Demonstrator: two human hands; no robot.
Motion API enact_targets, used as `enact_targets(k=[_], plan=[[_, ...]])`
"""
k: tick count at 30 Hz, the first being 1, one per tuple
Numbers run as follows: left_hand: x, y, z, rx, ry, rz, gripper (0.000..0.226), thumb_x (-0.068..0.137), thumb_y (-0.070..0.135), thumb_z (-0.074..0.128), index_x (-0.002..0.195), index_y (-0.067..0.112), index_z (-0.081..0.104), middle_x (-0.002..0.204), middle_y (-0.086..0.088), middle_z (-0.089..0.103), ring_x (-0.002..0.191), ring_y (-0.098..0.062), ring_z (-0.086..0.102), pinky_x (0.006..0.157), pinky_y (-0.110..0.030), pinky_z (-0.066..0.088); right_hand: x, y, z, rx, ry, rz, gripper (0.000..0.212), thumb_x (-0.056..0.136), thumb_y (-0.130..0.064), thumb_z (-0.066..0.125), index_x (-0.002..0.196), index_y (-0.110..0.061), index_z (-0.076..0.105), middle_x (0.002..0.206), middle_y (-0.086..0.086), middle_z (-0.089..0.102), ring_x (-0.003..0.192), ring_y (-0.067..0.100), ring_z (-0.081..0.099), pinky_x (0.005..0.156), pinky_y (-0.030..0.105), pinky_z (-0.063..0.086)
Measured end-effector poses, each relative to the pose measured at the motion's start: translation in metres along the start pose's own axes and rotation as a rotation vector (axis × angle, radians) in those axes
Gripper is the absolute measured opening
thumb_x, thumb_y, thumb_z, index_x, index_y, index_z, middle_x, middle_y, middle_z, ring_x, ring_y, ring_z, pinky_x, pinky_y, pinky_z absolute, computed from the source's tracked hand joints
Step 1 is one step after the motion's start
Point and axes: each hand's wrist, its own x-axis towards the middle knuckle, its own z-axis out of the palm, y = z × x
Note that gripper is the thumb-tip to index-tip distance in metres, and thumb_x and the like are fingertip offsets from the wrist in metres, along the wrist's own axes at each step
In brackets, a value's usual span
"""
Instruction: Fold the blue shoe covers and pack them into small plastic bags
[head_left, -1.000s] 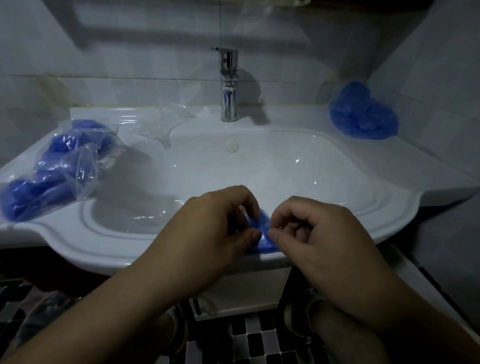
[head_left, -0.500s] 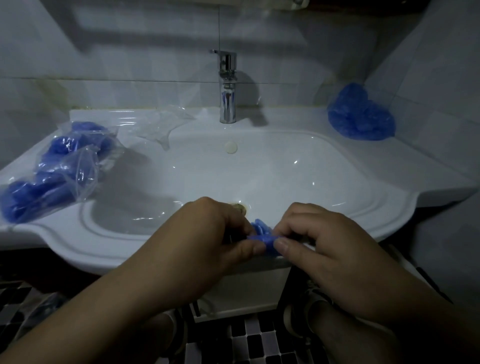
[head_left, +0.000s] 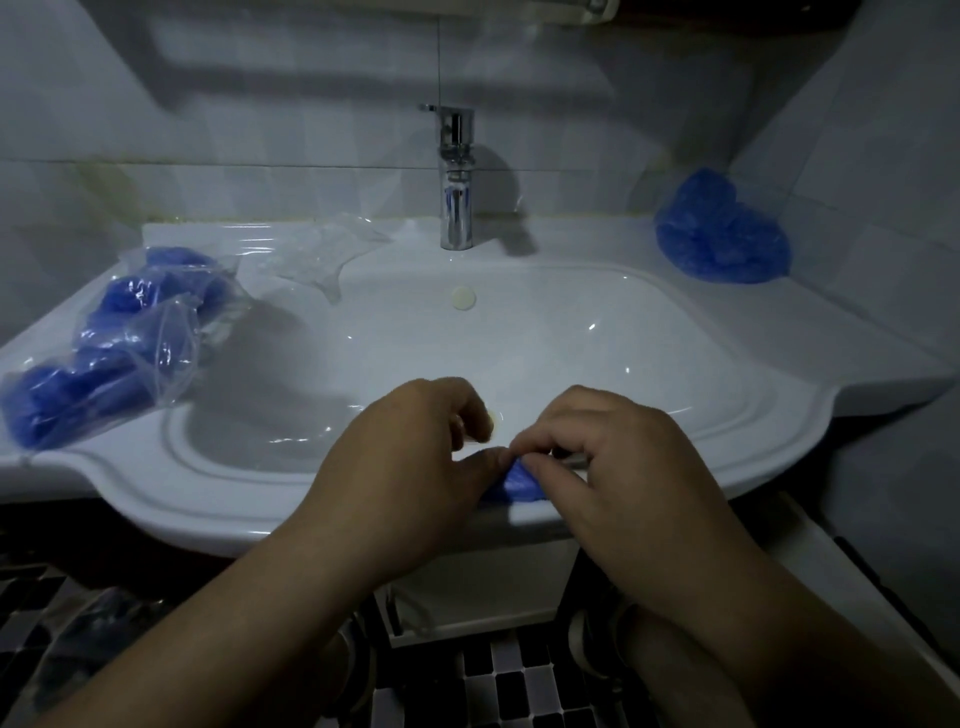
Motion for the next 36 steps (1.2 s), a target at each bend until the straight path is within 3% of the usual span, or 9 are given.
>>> enact_targets(k=[4, 9, 14, 18, 21, 28, 32, 34, 36], plan=[[0.002, 0.002, 0.0, 0.02, 0.013, 0.023, 0.013, 0.083, 0.037, 0.07, 0.073, 0.029, 0.072, 0.055, 0.014, 0.056, 0.051, -0.001, 0.052, 0.047, -0.014, 0.03, -0.004, 0.002, -0.006, 0.025, -0.058, -0.033, 0.022, 0.079, -0.043, 0.062, 0.094, -0.031, 0.074, 0.086, -0.016, 0.067, 0.084, 0.005, 0.059, 0.075, 0.033, 0.052], [0.005, -0.003, -0.002, 0.028, -0.037, 0.064, 0.019, 0.089, 0.035, 0.064, 0.075, 0.026, 0.074, 0.069, 0.003, 0.067, 0.061, -0.009, 0.059, 0.053, -0.019, 0.041, -0.004, 0.004, -0.008, 0.074, -0.046, -0.02, 0.013, 0.08, -0.031, 0.075, 0.093, -0.031, 0.074, 0.086, -0.017, 0.068, 0.086, 0.003, 0.06, 0.077, 0.031, 0.053], [0.001, -0.017, -0.015, -0.019, -0.185, 0.227, 0.044, 0.075, 0.073, 0.048, 0.084, 0.035, 0.067, 0.084, 0.014, 0.063, 0.078, -0.003, 0.059, 0.069, -0.025, 0.049, 0.004, -0.001, -0.006, -0.016, 0.008, -0.009, 0.013, 0.091, -0.033, 0.059, 0.086, -0.028, 0.07, 0.078, -0.013, 0.063, 0.08, 0.006, 0.054, 0.071, 0.024, 0.043], [0.003, -0.017, -0.015, 0.001, -0.04, 0.199, 0.014, 0.083, 0.045, 0.064, 0.081, 0.031, 0.068, 0.07, 0.009, 0.063, 0.067, -0.006, 0.057, 0.061, -0.023, 0.048, 0.009, -0.011, -0.003, 0.169, 0.05, 0.045, 0.011, 0.09, -0.031, 0.06, 0.088, -0.03, 0.07, 0.075, -0.017, 0.064, 0.079, -0.002, 0.059, 0.065, 0.008, 0.042], [0.003, -0.017, -0.021, -0.144, 0.026, 0.178, 0.017, 0.086, 0.039, 0.066, 0.077, 0.024, 0.068, 0.062, 0.002, 0.061, 0.058, -0.009, 0.052, 0.051, -0.018, 0.037, 0.016, -0.02, -0.003, 0.379, 0.064, 0.1, 0.012, 0.085, -0.031, 0.067, 0.095, -0.029, 0.073, 0.081, -0.016, 0.072, 0.079, -0.001, 0.065, 0.067, 0.01, 0.048], [0.001, -0.029, -0.038, -0.5, -0.028, 0.022, 0.025, 0.093, 0.029, 0.061, 0.073, 0.018, 0.07, 0.058, 0.006, 0.064, 0.055, -0.003, 0.055, 0.057, -0.016, 0.045, 0.035, -0.037, 0.008, 0.6, 0.088, 0.169, 0.007, 0.085, -0.02, 0.07, 0.089, -0.023, 0.075, 0.067, -0.005, 0.072, 0.06, 0.005, 0.066, 0.055, 0.012, 0.049], [0.001, -0.038, -0.051, -0.365, -0.034, 0.047, 0.026, 0.089, 0.042, 0.06, 0.086, 0.02, 0.073, 0.073, -0.001, 0.072, 0.066, -0.013, 0.065, 0.066, -0.031, 0.055, 0.046, -0.043, 0.019, 0.585, 0.081, 0.201, 0.008, 0.088, -0.015, 0.067, 0.085, -0.016, 0.074, 0.06, -0.005, 0.069, 0.052, 0.004, 0.062, 0.049, 0.012, 0.046], [0.002, -0.047, -0.063, -0.159, 0.044, 0.068, 0.031, 0.077, 0.052, 0.064, 0.096, 0.028, 0.069, 0.083, 0.007, 0.069, 0.074, -0.005, 0.063, 0.067, -0.025, 0.054, 0.05, -0.046, 0.024, 0.578, 0.082, 0.218, 0.008, 0.089, -0.015, 0.067, 0.083, -0.016, 0.073, 0.055, -0.007, 0.067, 0.048, 0.002, 0.059, 0.046, 0.01, 0.044], [0.002, -0.062, -0.085, -0.045, 0.182, 0.074, 0.038, 0.069, 0.044, 0.074, 0.104, 0.037, 0.062, 0.099, 0.015, 0.061, 0.088, 0.001, 0.057, 0.075, -0.017, 0.05, 0.054, -0.049, 0.028, 0.598, 0.11, 0.225, 0.008, 0.089, -0.015, 0.068, 0.082, -0.016, 0.072, 0.054, -0.007, 0.066, 0.046, 0.0, 0.058, 0.045, 0.01, 0.043]])
